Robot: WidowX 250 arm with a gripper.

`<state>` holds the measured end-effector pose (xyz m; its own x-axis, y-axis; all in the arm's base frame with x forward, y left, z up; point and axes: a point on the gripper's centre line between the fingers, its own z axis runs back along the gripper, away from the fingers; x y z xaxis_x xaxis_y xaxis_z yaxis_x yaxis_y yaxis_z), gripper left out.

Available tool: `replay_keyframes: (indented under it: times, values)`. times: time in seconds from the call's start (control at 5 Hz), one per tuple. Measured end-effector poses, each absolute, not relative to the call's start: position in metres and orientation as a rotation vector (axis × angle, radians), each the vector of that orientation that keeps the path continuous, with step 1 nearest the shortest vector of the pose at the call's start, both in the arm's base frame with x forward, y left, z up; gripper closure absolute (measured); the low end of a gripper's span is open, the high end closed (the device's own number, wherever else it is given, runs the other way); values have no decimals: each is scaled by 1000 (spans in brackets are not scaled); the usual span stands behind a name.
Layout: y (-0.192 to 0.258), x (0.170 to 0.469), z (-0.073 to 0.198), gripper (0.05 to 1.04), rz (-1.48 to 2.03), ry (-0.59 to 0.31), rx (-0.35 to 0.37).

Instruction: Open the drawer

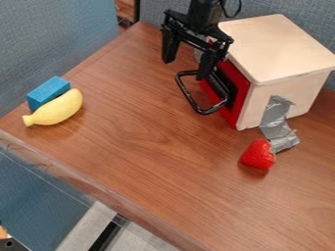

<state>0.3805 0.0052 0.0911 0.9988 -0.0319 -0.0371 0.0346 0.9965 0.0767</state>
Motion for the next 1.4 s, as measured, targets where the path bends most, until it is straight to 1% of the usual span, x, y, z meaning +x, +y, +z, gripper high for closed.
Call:
replay_keyframes:
  times: [0.2, 0.4, 0.8, 1.0, 1.4]
  values:
    - [5, 378, 75, 84, -27, 80, 78]
    - [6, 378, 73, 84, 1, 83, 86]
    - [7, 382, 73, 84, 85, 52, 89]
    - [6, 380, 62, 84, 163, 42, 88]
    - [2, 389, 57, 84, 244, -33, 55]
